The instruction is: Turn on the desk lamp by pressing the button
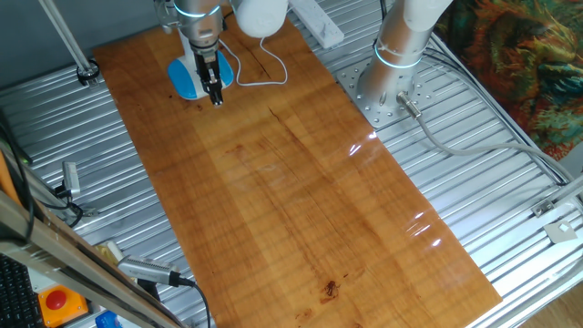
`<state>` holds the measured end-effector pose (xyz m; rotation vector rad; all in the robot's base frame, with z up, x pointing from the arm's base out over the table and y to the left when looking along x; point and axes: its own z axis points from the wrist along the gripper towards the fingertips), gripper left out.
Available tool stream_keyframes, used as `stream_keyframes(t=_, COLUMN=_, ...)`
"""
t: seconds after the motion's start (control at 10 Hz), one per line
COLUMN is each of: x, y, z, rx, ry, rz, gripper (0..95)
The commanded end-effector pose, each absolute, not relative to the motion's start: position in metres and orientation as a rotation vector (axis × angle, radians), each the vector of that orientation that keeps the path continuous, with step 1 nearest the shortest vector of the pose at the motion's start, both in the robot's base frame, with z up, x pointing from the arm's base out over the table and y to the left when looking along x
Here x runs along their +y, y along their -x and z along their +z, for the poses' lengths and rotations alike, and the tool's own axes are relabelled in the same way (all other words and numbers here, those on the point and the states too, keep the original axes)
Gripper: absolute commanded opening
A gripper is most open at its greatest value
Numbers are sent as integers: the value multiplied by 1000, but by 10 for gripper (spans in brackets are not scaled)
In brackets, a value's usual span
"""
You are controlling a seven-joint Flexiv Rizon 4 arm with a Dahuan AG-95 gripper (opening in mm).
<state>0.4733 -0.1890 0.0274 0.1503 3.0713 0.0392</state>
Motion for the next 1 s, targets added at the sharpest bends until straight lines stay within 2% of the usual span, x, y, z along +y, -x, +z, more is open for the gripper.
stream_keyframes(t=0.1, x=-189, y=-473, z=25, rx=3067, ry=-148, rz=37, gripper=950)
stream_keyframes(t=1.0, x=-188, y=-475, z=28, rx=3068, ry=-146, rz=38, gripper=950)
